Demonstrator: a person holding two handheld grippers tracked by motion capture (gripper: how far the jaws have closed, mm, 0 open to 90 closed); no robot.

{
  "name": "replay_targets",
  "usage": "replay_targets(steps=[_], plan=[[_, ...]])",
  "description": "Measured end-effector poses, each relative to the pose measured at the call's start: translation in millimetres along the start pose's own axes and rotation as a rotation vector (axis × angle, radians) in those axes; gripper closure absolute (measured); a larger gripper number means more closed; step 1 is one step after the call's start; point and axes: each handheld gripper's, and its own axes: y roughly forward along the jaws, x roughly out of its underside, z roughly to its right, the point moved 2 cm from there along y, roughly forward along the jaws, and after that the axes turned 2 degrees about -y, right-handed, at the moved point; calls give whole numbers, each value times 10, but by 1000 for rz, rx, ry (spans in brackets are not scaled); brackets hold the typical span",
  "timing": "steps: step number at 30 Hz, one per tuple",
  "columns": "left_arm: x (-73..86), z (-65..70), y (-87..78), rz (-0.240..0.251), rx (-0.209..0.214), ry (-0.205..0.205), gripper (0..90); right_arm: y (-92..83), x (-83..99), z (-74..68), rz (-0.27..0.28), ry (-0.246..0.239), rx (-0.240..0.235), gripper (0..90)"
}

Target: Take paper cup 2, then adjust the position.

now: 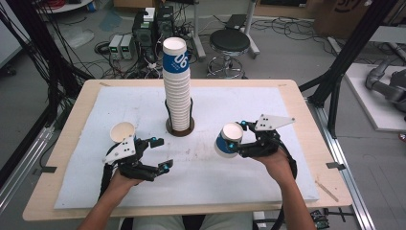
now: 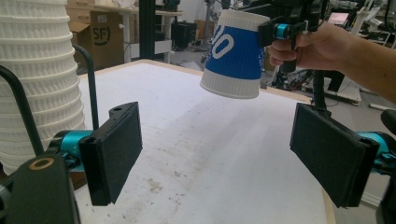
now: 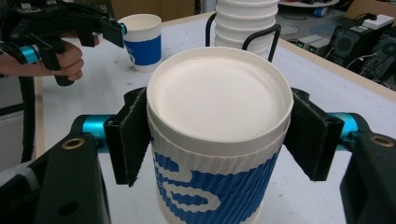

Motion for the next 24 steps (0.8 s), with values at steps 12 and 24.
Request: replay_targets(steps=[12,24], plan=[[37,-7,-48,-3,-5,-9,168,-7,-12,-35,15,-8,-8,298],[58,28,-2,-20,27,-21,168,84,-47,-116,7,-35,-42,298]])
